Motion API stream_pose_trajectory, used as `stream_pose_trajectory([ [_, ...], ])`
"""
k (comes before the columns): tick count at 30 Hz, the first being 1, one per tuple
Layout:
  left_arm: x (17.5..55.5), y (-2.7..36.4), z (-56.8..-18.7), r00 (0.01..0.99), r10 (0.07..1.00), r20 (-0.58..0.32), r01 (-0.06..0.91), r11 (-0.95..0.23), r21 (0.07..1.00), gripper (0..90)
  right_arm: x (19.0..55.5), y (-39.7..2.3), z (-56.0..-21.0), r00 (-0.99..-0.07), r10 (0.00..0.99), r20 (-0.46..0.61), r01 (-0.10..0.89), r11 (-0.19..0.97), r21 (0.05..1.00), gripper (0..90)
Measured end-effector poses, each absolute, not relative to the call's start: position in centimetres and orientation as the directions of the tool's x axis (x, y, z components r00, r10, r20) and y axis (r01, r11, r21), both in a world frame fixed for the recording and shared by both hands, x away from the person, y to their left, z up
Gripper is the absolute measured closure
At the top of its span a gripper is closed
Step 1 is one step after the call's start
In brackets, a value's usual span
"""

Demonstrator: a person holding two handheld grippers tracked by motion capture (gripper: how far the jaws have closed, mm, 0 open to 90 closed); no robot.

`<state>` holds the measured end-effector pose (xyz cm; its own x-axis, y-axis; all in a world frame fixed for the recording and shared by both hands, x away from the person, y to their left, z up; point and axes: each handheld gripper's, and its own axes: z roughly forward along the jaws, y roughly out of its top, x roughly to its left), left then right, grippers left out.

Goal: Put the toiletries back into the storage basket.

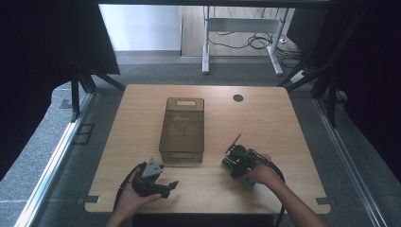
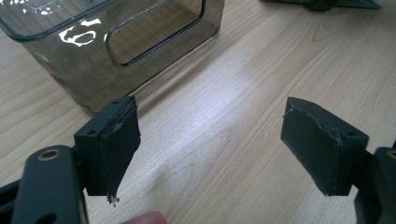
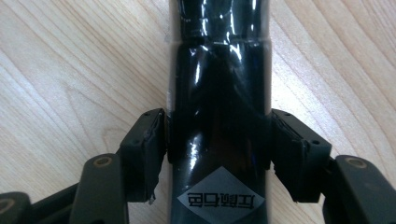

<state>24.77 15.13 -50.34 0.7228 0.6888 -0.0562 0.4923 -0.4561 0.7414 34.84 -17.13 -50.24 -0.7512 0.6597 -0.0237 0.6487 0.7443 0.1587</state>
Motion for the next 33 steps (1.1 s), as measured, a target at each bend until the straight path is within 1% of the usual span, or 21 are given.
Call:
stream_pose_trajectory([
  [1,24.8,15.1,-50.3,0.723,0.689,-0.056,0.492,-0.456,0.741,19.9,34.9,-17.1,-50.2,-0.751,0.66,-0.024,0.65,0.744,0.157,40.6],
  [2,24.8,15.1,-50.3,0.723,0.688,-0.056,0.492,-0.457,0.741,19.9,34.9,-17.1,-50.2,-0.75,0.661,-0.023,0.65,0.743,0.157,43.8],
  [4,24.8,15.1,-50.4,0.723,0.689,-0.056,0.492,-0.457,0.741,19.9,35.2,-17.3,-50.2,-0.741,0.671,-0.004,0.663,0.733,0.154,44.4],
  [9,24.8,15.2,-50.3,0.722,0.69,-0.054,0.494,-0.459,0.739,19.9,35.3,-17.2,-50.1,-0.739,0.673,0.003,0.667,0.732,0.138,45.1],
  [10,24.8,15.2,-50.3,0.722,0.69,-0.055,0.494,-0.459,0.739,19.9,35.4,-17.2,-50.1,-0.734,0.679,0.014,0.674,0.726,0.132,45.1],
  [11,24.8,15.2,-50.3,0.722,0.69,-0.054,0.494,-0.459,0.739,19.9,35.8,-17.3,-50.0,-0.723,0.686,0.08,0.69,0.712,0.125,45.4],
  [12,24.8,15.2,-50.3,0.722,0.69,-0.054,0.494,-0.458,0.739,19.9,35.8,-17.3,-50.0,-0.723,0.686,0.08,0.69,0.712,0.125,45.4],
  [14,24.8,15.3,-50.3,0.722,0.69,-0.055,0.495,-0.458,0.738,19.9,36.1,-17.3,-49.5,-0.712,0.692,0.12,0.703,0.7,0.129,45.5],
  [16,24.8,15.3,-50.2,0.723,0.688,-0.059,0.493,-0.455,0.742,19.9,36.1,-17.2,-49.3,-0.712,0.692,0.116,0.702,0.701,0.127,45.5],
  [23,24.8,15.5,-50.1,0.72,0.692,-0.06,0.491,-0.446,0.748,19.9,36.8,-17.7,-47.5,-0.682,0.706,0.192,0.731,0.659,0.175,45.8],
  [25,24.8,15.5,-50.1,0.719,0.692,-0.059,0.491,-0.446,0.748,19.9,36.8,-17.7,-47.3,-0.679,0.707,0.198,0.734,0.655,0.181,45.8],
  [30,24.8,15.3,-50.1,0.724,0.688,-0.053,0.488,-0.456,0.744,19.9,37.3,-18.0,-45.1,-0.675,0.697,0.242,0.738,0.629,0.246,45.8],
  [33,24.7,15.3,-50.1,0.725,0.687,-0.051,0.486,-0.458,0.745,19.9,37.4,-18.2,-44.6,-0.664,0.7,0.263,0.747,0.61,0.263,45.8],
])
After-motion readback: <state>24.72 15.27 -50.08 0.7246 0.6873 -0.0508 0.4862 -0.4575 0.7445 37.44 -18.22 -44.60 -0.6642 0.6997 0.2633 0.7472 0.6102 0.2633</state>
